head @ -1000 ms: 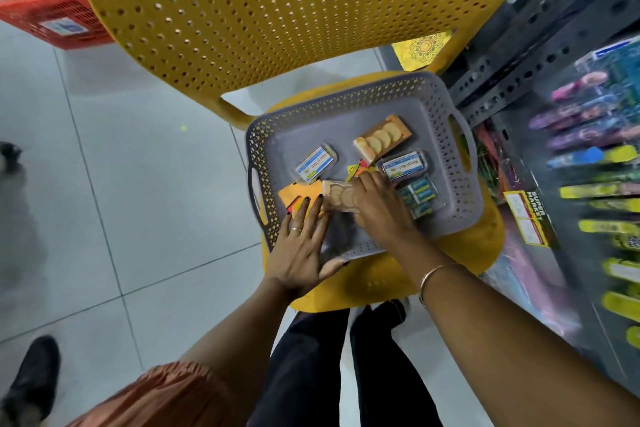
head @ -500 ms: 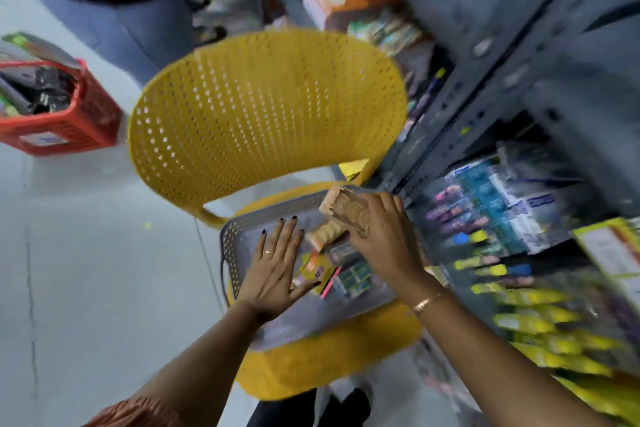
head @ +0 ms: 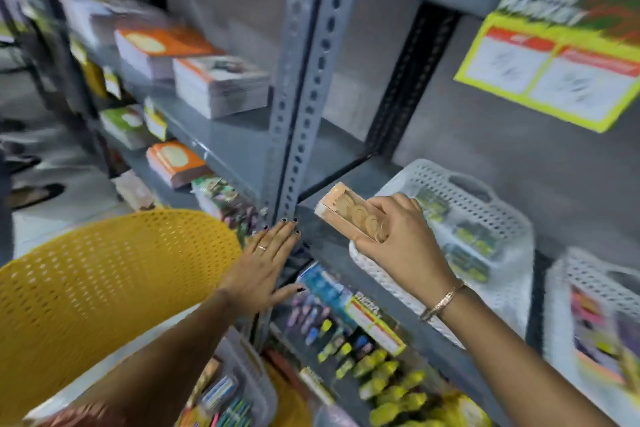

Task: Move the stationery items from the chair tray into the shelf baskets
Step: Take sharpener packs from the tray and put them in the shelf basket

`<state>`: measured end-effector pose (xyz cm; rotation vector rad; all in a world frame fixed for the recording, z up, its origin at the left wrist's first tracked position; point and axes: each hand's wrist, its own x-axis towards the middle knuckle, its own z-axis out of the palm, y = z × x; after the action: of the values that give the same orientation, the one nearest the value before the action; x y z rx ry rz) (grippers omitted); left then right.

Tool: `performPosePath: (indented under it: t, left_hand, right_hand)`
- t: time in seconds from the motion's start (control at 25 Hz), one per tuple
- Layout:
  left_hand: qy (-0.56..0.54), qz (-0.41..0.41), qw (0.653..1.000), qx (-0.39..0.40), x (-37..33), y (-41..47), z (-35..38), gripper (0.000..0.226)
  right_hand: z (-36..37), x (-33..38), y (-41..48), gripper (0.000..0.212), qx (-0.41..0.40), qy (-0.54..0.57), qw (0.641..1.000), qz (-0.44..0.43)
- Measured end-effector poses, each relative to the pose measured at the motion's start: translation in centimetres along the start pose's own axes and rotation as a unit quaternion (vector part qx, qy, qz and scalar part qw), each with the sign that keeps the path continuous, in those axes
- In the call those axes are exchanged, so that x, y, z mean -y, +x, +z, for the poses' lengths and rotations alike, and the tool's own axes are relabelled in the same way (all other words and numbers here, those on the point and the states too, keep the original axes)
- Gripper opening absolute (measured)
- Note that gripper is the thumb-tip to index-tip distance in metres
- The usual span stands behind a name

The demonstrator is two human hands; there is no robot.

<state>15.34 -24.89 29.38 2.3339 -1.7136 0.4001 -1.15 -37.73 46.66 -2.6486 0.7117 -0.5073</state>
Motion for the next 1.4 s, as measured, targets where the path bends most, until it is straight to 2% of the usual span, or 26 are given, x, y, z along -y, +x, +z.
performPosePath:
  t: [0.24, 0.4, 0.6, 0.8, 1.08, 1.16, 1.32, 1.4]
  left_hand:
    - [-0.004, 0.012, 0.999, 0.052, -1.5, 2.9, -0.7, 0.085]
    - [-0.002, 0.044, 0.998, 0.051, -2.8, 5.1, 0.2, 0.087]
    - [0.010, 0.065, 0.994, 0.082, -3.2, 6.8, 1.0, 0.088]
    - [0.008, 0.064, 0.995, 0.070, -3.1, 6.9, 1.3, 0.090]
    - [0.010, 0.065, 0.995, 0.073, -3.2, 7.0, 1.4, 0.093]
    - [0.013, 0.068, 0.995, 0.077, -3.1, 7.0, 1.4, 0.091]
    - [0.018, 0.062, 0.995, 0.082, -3.4, 6.9, 1.0, 0.086]
    - [0.010, 0.061, 0.995, 0.072, -3.6, 6.9, 0.7, 0.084]
  right_hand:
    - [-2.4, -7.4, 0.0, 0.044, 0.028, -0.049, 0.991, 0.125]
    - [-0.9, -10.2, 0.4, 0.050, 0.082, -0.067, 0.982, 0.159]
    - [0.6, -10.5, 0.8, 0.049, 0.120, -0.065, 0.978, 0.160]
    - [1.5, -10.6, 1.3, 0.065, 0.152, -0.066, 0.978, 0.127]
    - [1.6, -10.3, 1.9, 0.067, 0.167, -0.056, 0.977, 0.121]
    - [1.2, -9.6, 1.9, 0.069, 0.143, -0.065, 0.981, 0.114]
    - [0.4, -4.8, 1.7, 0.046, -0.038, -0.008, 0.999, 0.001]
    - [0.7, -2.0, 1.5, 0.038, -0.083, 0.039, 0.995, -0.046]
